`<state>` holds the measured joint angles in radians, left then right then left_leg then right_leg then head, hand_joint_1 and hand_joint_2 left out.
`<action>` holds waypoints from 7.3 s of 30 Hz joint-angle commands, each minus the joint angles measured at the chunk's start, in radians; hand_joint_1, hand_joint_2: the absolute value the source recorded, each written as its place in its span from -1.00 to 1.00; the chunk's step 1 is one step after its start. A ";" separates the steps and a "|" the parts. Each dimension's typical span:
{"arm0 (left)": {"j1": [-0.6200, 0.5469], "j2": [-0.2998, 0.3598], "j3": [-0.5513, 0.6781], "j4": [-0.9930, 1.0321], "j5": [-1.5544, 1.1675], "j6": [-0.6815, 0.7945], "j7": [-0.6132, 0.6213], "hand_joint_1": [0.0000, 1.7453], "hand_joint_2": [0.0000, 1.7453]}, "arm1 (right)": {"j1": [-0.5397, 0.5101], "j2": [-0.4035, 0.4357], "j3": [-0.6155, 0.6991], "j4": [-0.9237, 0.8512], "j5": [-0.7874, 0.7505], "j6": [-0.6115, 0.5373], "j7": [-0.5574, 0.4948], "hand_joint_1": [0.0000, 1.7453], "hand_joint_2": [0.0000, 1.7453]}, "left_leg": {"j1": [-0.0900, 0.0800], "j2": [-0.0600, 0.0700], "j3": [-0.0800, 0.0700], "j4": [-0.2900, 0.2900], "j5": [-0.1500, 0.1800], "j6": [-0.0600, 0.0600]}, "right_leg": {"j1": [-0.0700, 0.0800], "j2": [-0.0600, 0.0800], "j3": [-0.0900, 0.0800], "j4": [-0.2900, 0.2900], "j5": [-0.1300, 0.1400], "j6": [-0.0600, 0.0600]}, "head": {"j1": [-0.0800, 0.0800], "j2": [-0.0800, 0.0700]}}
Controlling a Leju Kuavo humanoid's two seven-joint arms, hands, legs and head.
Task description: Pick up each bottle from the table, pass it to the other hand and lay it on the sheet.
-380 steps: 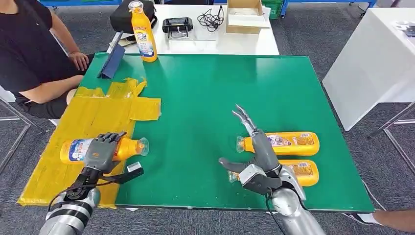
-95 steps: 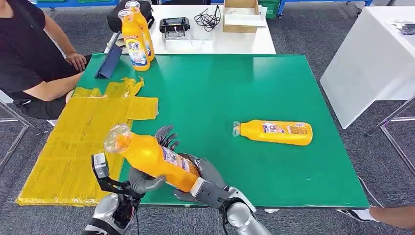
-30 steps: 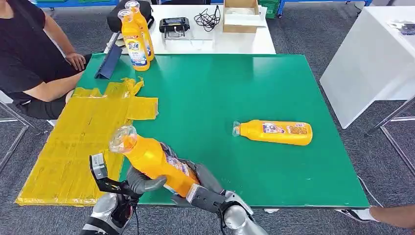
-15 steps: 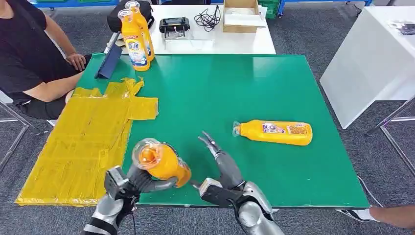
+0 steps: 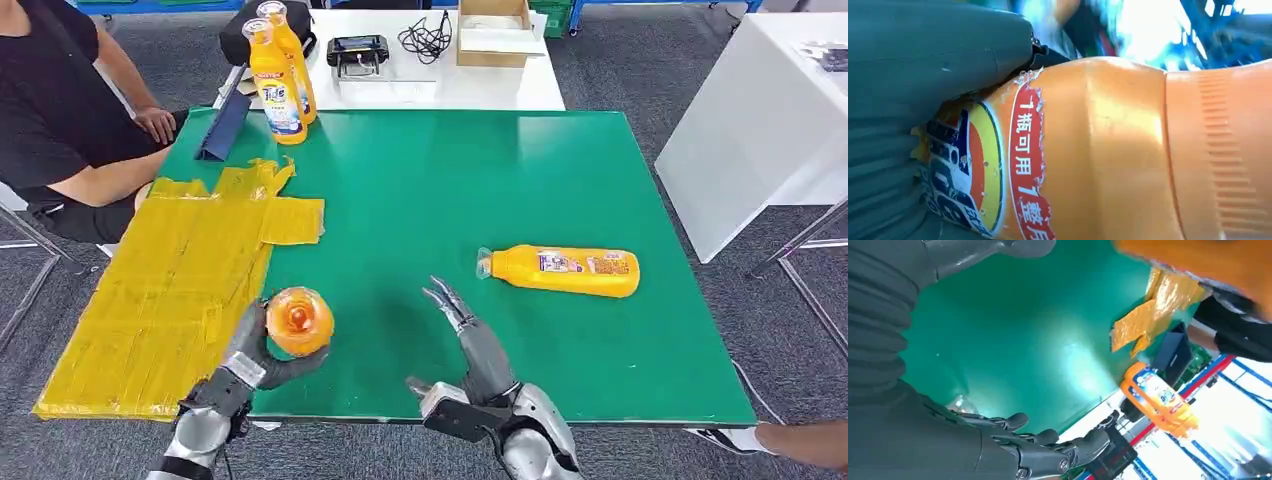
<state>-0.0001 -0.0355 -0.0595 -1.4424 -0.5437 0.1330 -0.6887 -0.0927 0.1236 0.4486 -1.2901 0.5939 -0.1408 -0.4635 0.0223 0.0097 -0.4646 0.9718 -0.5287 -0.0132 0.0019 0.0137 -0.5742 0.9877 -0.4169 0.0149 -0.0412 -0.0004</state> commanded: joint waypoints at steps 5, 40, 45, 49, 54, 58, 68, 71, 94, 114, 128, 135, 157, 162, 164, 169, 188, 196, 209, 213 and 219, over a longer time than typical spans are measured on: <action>-0.155 -0.007 -0.069 0.333 -0.763 0.474 0.388 1.00 1.00 | -0.032 -0.066 -0.008 -0.042 -0.010 0.000 0.024 -1.00 1.00 | -0.001 -0.006 0.002 -0.002 0.002 0.002 | -0.001 -0.006 0.003 -0.002 0.000 0.001 | 0.000 0.000; -0.500 0.068 0.017 0.908 -0.884 0.427 0.588 1.00 1.00 | -0.210 -0.113 -0.045 0.087 -0.068 0.054 0.037 -1.00 1.00 | 0.000 0.000 -0.001 0.001 0.002 0.002 | -0.001 0.000 0.000 0.001 0.001 0.000 | 0.000 0.000; -0.501 0.081 0.037 0.928 -0.875 0.456 0.570 -1.00 1.00 | -0.197 -0.122 -0.054 0.063 -0.064 0.031 0.045 -1.00 1.00 | -0.001 -0.001 0.001 -0.002 0.004 0.003 | -0.001 -0.001 0.002 -0.001 0.002 0.001 | 0.000 0.000; -0.493 0.074 0.035 0.905 -0.875 0.448 0.562 -1.00 -1.00 | -0.194 -0.148 -0.071 0.052 -0.066 0.032 0.053 -1.00 1.00 | -0.001 -0.003 0.002 -0.001 0.003 0.002 | -0.001 -0.002 0.002 0.000 0.001 0.001 | 0.000 0.000; -0.483 0.072 0.032 0.884 -0.878 0.446 0.561 -1.00 -1.00 | -0.192 -0.158 -0.083 0.043 -0.048 0.020 0.059 -1.00 1.00 | -0.001 -0.002 0.001 -0.001 0.003 0.003 | -0.001 -0.003 0.002 -0.001 0.001 0.001 | 0.000 0.000; -0.462 0.060 0.053 0.837 -0.830 0.458 0.514 -1.00 -1.00 | -0.174 -0.155 -0.096 0.014 -0.025 0.001 0.058 -1.00 1.00 | -0.001 -0.003 0.000 0.000 0.003 0.002 | -0.001 -0.003 0.001 0.001 0.001 0.001 | 0.000 0.000; -0.351 0.005 0.167 0.585 -0.368 0.462 0.151 -1.00 -1.00 | -0.193 -0.146 -0.085 0.047 0.018 -0.032 0.082 -1.00 1.00 | -0.001 -0.002 0.000 0.000 0.003 0.002 | -0.002 -0.002 0.000 0.000 0.001 0.001 | 0.000 0.000; -0.351 0.005 0.167 0.585 -0.368 0.462 0.151 -1.00 -1.00 | -0.193 -0.146 -0.085 0.047 0.018 -0.032 0.082 -1.00 1.00 | -0.001 -0.002 -0.001 0.000 0.003 0.002 | -0.002 -0.002 0.000 0.000 0.001 0.001 | 0.000 0.000; -0.203 -0.119 0.284 0.194 0.495 -0.361 0.034 -1.00 -1.00 | -0.297 -0.195 -0.214 0.296 0.106 -0.023 0.173 -1.00 1.00 | -0.002 -0.002 0.000 -0.001 0.003 0.003 | -0.003 -0.003 0.001 -0.001 0.001 0.001 | 0.000 0.000; -0.232 -0.097 0.147 0.118 0.508 -0.326 0.089 -1.00 -1.00 | -0.684 -0.237 -0.197 0.828 0.196 0.116 0.292 -1.00 1.00 | -0.003 -0.003 -0.001 0.001 0.003 0.004 | -0.004 -0.004 0.000 0.000 0.002 0.002 | 0.000 0.000; -0.262 -0.083 0.127 0.154 0.533 -0.332 0.092 -1.00 -1.00 | -0.766 -0.257 -0.127 0.930 0.226 0.224 0.327 -1.00 1.00 | -0.004 -0.004 -0.002 0.001 0.004 0.004 | -0.004 -0.005 -0.001 0.001 0.002 0.002 | 0.000 0.000; -0.261 -0.084 0.124 0.157 0.538 -0.333 0.092 -1.00 -1.00 | -0.767 -0.261 -0.115 0.942 0.231 0.245 0.340 -1.00 1.00 | -0.004 -0.003 -0.001 0.001 0.003 0.004 | -0.004 -0.004 -0.001 0.001 0.001 0.002 | 0.000 0.000; -0.404 -0.126 -0.044 0.378 0.602 -0.341 0.067 -1.00 -1.00 | -0.387 -0.432 -0.025 1.046 0.252 0.479 0.405 1.00 1.00 | 0.001 -0.023 0.009 -0.005 0.006 0.005 | 0.002 -0.023 0.018 -0.013 0.001 0.003 | -0.001 0.000; -0.359 -0.090 -0.034 0.301 0.636 -0.346 0.076 -1.00 -1.00 | -0.410 -0.388 -0.092 1.005 0.192 0.405 0.429 1.00 1.00 | 0.008 -0.020 0.029 -0.001 -0.005 0.006 | 0.011 -0.019 0.033 -0.016 -0.006 0.005 | 0.001 0.000; -0.325 -0.083 -0.029 0.257 0.636 -0.336 0.088 -1.00 -1.00 | -0.429 -0.342 -0.143 0.992 0.145 0.334 0.397 1.00 1.00 | 0.009 -0.019 0.028 0.001 -0.006 0.008 | 0.013 -0.019 0.033 -0.018 -0.006 0.007 | 0.001 0.000; -0.302 -0.075 -0.009 0.252 0.632 -0.332 0.083 -1.00 -1.00 | -0.433 -0.283 -0.203 0.967 0.084 0.251 0.318 1.00 1.00 | 0.007 -0.012 0.027 0.000 -0.005 0.012 | 0.010 -0.014 0.043 -0.020 -0.001 0.010 | 0.000 0.000; -0.192 -0.150 0.058 0.227 0.699 -0.474 0.179 -1.00 1.00 | -0.270 0.051 -0.267 0.438 -0.182 0.156 -0.007 1.00 1.00 | 0.005 0.001 0.022 -0.003 -0.007 0.010 | 0.005 0.000 0.029 -0.012 -0.005 0.011 | 0.001 0.000; -0.126 -0.182 -0.065 0.093 0.707 -0.434 0.225 -1.00 1.00 | -0.178 0.090 -0.014 0.192 -0.191 0.156 0.062 1.00 1.00 | 0.004 -0.001 0.012 -0.001 -0.007 0.010 | 0.005 -0.002 0.017 -0.007 -0.006 0.012 | 0.000 0.000; -0.134 -0.165 -0.118 0.076 0.731 -0.408 0.233 -1.00 1.00 | -0.223 0.097 0.109 0.287 -0.192 0.159 0.084 1.00 1.00 | 0.003 -0.003 0.010 -0.002 -0.006 0.010 | 0.003 -0.004 0.016 -0.009 -0.005 0.012 | 0.000 0.000; -0.121 -0.162 -0.130 0.066 0.732 -0.410 0.232 -1.00 1.00 | -0.211 0.086 0.119 0.303 -0.187 0.146 0.082 1.00 1.00 | 0.004 -0.002 0.012 -0.002 -0.007 0.009 | 0.003 -0.003 0.018 -0.010 -0.006 0.012 | 0.000 0.000; -0.133 -0.155 -0.129 0.070 0.739 -0.412 0.235 -1.00 1.00 | -0.234 0.090 0.118 0.324 -0.188 0.147 0.084 1.00 1.00 | 0.004 -0.002 0.010 -0.001 -0.006 0.009 | 0.003 -0.003 0.017 -0.009 -0.005 0.012 | 0.000 0.000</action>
<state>-0.1096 -0.2178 -0.1621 -1.3882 0.1880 -0.2789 -0.4639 -0.2720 0.2373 0.5215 -1.0380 0.4059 0.0042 -0.3807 0.0269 0.0079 -0.4553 0.9713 -0.5355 -0.0053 0.0060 0.0110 -0.5578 0.9791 -0.4228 0.0260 -0.0408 -0.0004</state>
